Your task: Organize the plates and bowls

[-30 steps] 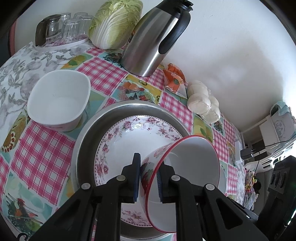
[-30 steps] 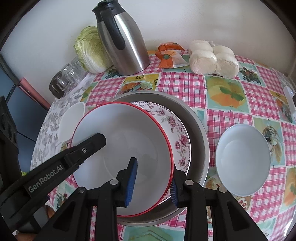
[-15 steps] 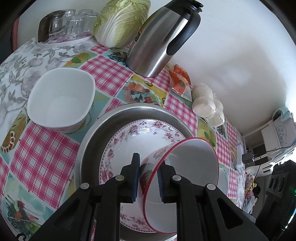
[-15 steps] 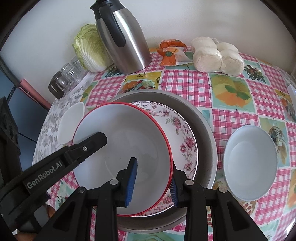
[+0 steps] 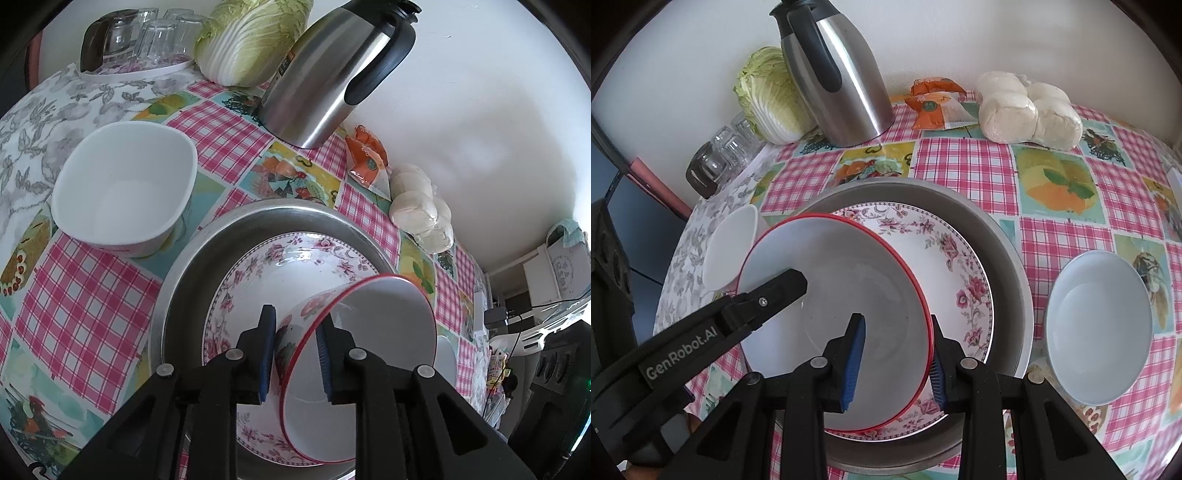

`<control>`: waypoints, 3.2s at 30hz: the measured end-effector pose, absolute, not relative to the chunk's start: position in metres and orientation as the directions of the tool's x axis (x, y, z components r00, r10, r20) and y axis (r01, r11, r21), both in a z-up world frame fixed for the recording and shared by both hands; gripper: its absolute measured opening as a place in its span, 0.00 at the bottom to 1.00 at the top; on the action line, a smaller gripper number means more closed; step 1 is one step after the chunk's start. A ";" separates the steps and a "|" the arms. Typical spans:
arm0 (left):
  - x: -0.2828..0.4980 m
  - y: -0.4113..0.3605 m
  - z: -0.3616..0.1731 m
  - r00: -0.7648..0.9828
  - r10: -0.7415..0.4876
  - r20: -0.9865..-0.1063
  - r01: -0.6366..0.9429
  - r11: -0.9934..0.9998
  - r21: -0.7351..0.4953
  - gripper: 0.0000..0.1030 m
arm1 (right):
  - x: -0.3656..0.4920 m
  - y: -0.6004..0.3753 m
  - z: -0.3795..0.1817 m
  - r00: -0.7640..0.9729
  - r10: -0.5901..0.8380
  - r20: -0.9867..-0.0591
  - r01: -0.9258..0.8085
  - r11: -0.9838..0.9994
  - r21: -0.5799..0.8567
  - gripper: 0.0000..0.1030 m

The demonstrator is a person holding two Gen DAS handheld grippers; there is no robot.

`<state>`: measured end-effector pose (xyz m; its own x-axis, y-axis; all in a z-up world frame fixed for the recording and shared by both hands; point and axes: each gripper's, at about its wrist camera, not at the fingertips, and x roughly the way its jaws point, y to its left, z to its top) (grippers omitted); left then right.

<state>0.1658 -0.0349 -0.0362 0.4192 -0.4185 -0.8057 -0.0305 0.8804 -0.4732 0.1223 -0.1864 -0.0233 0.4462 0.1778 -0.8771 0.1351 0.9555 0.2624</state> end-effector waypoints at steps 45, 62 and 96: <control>0.152 -0.019 0.001 0.514 -0.233 -0.826 -0.033 0.956 -0.290 0.65 | 0.108 -0.206 0.012 0.499 0.056 -0.865 0.190 0.967 0.172 0.80; 0.151 -0.013 -0.001 0.523 -0.145 -0.840 -0.088 0.971 -0.222 0.87 | 0.106 -0.209 0.015 0.522 0.042 -0.852 0.195 0.966 0.167 0.99; 0.158 0.015 0.025 0.681 -0.002 -0.732 -0.163 0.975 -0.153 0.98 | 0.094 -0.187 0.045 0.698 -0.007 -0.717 0.171 0.973 0.156 1.00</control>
